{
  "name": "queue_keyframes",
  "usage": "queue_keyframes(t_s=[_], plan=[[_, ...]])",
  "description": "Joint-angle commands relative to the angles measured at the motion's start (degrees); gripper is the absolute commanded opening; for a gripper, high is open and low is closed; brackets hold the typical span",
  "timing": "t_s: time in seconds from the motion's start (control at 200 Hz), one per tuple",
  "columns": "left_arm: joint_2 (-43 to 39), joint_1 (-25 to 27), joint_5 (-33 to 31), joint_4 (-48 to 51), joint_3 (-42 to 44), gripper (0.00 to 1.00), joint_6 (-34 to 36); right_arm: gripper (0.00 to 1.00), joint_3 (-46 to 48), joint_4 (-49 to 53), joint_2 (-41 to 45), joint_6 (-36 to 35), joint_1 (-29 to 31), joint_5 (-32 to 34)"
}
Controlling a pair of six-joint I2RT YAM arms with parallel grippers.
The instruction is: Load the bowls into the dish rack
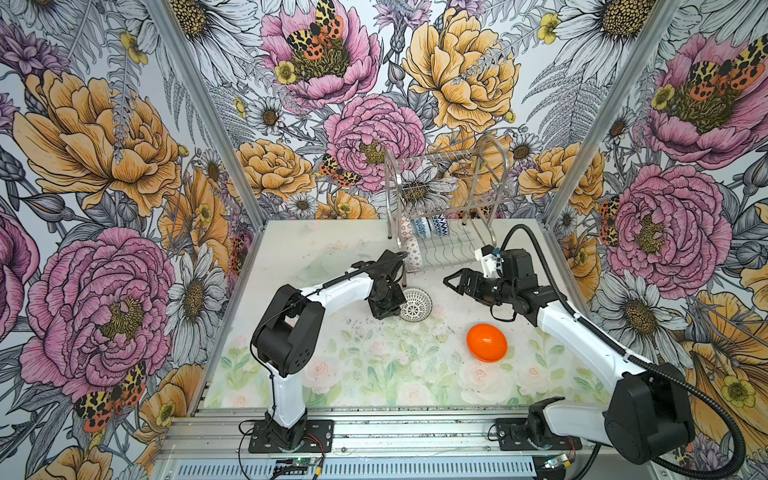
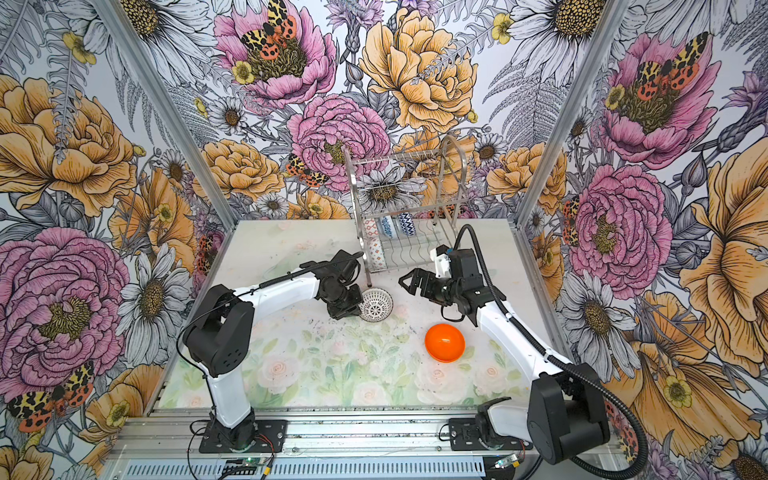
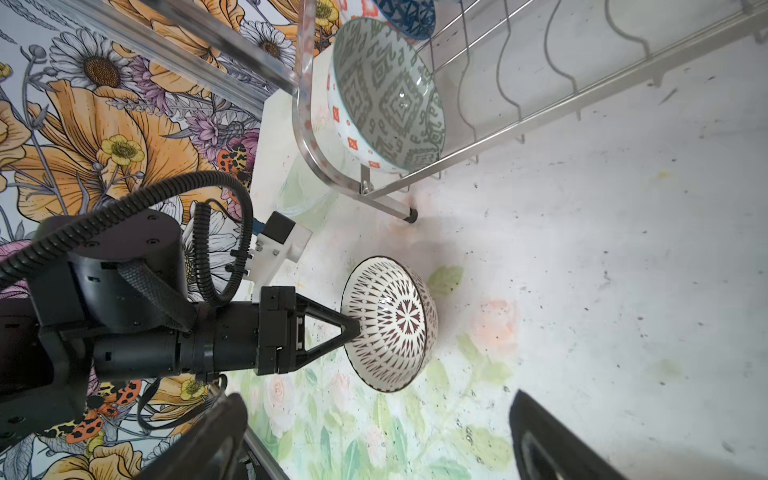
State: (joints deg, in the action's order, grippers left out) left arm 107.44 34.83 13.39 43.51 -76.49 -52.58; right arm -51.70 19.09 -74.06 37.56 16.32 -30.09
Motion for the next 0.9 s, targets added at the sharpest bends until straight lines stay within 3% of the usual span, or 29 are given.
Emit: queue_keyframes(t_s=[0.0,0.285,0.49,0.661,0.751,0.896], plan=[[-1.4,0.4,1.8,-1.6,-1.0,0.11,-1.3,0.99,-2.5,1.4,-1.0,-2.0,1.6,3.5],[-2.6,0.1,0.9,-1.5,-0.3,0.24,-1.5,0.99,-5.8,5.1,-2.1,-4.6,5.5,6.9],[-10.9,-3.3,-0.1,-1.5,1.7,0.41,-1.4,0.99,-7.7,7.1,-2.5,-5.9,8.4,9.6],[-18.4,-9.3,0.3,-1.6,5.5,0.73,-0.5,0.99,-11.4,10.5,-5.8,-8.0,13.6,14.2],[-22.2,-12.6,0.8,-1.5,8.2,0.98,0.0,0.99,-14.4,12.9,-8.5,-9.3,17.4,18.1],[-27.7,-17.3,2.1,-1.5,13.5,0.99,0.5,0.99,-19.9,16.6,-14.5,-10.2,23.1,23.3]])
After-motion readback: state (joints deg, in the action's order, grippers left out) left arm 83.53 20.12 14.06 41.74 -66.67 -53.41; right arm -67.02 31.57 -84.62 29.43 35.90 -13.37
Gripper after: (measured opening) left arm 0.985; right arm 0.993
